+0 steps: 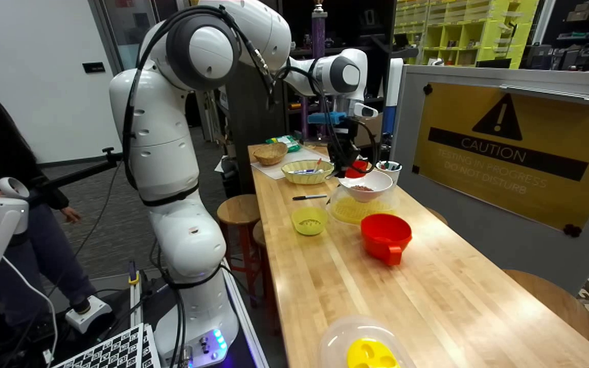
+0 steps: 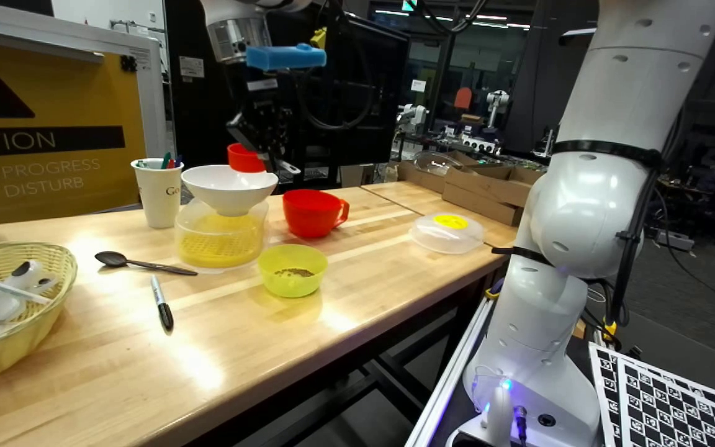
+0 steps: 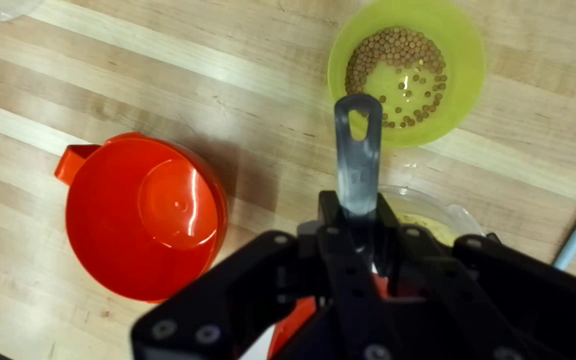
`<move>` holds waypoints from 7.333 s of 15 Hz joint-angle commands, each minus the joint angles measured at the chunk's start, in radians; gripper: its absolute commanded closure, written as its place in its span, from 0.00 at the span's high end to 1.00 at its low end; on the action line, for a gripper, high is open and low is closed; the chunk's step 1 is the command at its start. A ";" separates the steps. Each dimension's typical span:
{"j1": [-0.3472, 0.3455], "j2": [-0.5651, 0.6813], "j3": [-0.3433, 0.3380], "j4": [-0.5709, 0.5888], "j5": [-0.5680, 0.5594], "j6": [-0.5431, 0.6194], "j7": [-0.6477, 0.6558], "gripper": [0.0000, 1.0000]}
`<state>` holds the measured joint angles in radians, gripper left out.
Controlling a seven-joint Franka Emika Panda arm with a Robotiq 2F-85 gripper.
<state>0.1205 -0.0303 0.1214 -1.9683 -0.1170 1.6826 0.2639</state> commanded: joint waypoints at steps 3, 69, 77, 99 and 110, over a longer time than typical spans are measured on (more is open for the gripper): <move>0.007 -0.011 0.016 0.007 -0.107 -0.026 0.046 0.04; 0.142 0.038 0.136 -0.141 -0.888 0.005 0.451 0.04; 0.144 0.055 0.138 -0.154 -0.883 -0.013 0.310 0.04; 0.164 0.097 0.166 -0.118 -0.840 -0.095 -0.047 0.04; 0.173 0.144 0.171 -0.025 -0.719 -0.147 -0.159 0.04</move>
<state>0.2903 0.0961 0.2953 -2.0400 -0.8942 1.5750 0.1517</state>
